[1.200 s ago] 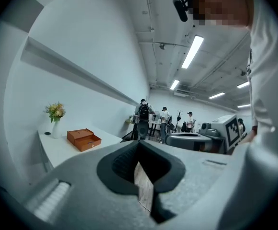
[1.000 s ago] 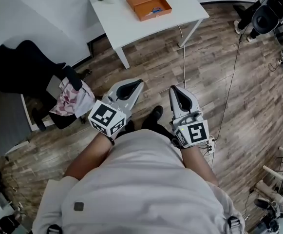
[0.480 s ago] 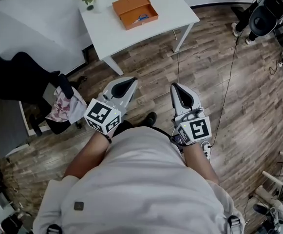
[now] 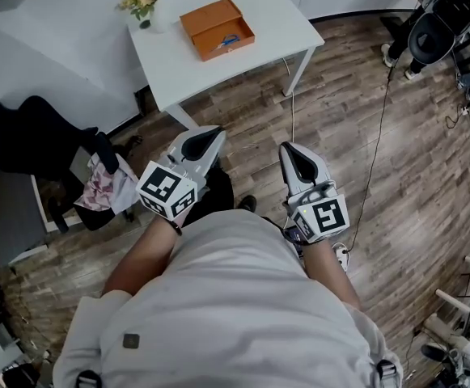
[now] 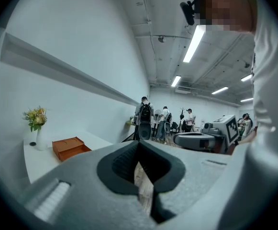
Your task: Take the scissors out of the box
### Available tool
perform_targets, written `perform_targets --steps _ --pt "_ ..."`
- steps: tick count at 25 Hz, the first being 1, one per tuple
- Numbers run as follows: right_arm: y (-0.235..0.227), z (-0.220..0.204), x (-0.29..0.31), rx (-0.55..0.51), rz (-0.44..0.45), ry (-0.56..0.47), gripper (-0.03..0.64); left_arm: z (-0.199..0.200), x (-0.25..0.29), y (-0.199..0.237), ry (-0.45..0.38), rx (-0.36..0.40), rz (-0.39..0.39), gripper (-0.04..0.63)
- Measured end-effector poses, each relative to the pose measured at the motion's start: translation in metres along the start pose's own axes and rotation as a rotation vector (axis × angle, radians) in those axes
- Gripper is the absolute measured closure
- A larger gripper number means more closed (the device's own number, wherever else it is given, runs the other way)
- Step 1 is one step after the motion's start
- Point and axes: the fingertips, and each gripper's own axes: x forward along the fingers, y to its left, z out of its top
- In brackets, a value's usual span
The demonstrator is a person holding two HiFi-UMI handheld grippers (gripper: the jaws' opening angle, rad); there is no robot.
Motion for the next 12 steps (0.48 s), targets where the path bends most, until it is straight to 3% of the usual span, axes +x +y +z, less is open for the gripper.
perform_targets --steps 12 --pt "-0.043 0.012 0.034 -0.004 -0.047 -0.005 0.606 0.007 0.043 0.035 -0.007 -0.020 -0.033 0.592"
